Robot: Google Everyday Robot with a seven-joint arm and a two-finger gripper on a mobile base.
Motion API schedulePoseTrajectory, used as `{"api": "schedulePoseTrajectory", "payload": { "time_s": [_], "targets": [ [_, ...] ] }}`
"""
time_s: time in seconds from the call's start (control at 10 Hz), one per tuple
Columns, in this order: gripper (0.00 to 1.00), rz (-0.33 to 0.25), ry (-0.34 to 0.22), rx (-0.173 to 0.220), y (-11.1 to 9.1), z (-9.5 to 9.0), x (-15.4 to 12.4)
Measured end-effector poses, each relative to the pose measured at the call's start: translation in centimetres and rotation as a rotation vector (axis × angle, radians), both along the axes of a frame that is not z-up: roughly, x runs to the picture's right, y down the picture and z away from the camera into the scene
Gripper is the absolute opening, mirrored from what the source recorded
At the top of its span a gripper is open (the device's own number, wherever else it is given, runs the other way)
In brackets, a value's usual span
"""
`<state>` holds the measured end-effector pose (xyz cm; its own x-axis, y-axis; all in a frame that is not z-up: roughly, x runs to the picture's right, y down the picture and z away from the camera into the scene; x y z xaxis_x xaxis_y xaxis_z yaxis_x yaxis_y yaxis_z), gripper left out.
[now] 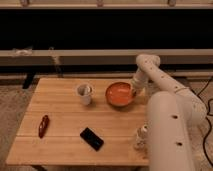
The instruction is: Pick up the ceramic bowl
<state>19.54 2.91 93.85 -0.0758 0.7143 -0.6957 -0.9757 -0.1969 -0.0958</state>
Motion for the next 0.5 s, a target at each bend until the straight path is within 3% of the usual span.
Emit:
{"api": "schedulePoseTrajectory", "payload": {
  "time_s": [0.5],
  "targets": [
    [0.10,0.066,-0.100,0.123,-4.2,-3.4,-1.6]
  ]
}}
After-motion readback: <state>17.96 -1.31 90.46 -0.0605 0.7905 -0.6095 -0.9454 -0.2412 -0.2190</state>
